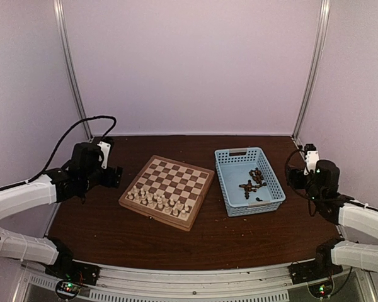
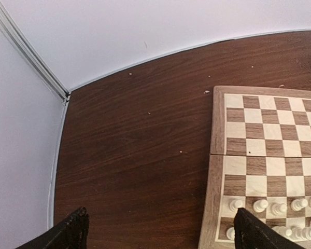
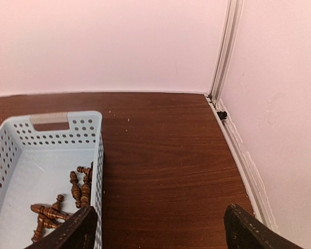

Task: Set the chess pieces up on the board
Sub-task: Reset both arms

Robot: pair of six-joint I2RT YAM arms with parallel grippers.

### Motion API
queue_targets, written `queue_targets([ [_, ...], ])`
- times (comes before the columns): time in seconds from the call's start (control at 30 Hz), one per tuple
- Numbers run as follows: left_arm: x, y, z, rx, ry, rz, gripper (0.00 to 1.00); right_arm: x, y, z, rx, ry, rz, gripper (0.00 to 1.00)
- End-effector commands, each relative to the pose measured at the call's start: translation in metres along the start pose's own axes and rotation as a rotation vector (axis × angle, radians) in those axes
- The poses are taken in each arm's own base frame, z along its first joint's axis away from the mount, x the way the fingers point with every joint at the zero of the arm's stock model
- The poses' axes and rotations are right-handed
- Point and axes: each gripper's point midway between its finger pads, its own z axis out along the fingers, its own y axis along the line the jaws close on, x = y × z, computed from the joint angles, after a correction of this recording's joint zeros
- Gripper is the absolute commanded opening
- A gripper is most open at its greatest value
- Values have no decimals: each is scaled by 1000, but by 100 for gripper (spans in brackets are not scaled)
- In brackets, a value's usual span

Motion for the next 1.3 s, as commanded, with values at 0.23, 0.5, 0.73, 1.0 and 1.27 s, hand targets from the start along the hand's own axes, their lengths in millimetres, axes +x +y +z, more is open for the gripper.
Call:
queue_targets([
  [0.23,7,89,25,-327,-150,-165,98,5,-17,41,90,-71,-123,95],
  [0.5,35,112,33,-425,-167,-62,98,33,-40,94,101,-33,-37,100],
  [0.73,58,112,68,-406,-171,-30,96,35,-27,95,16,-30,-77,100],
  [1.0,77,104,94,-90,-164,-144,95,35,-27,96,14,-27,-79,100],
  [1.27,76,102,96,-76,-168,-131,98,35,-27,95,18,-25,-79,100],
])
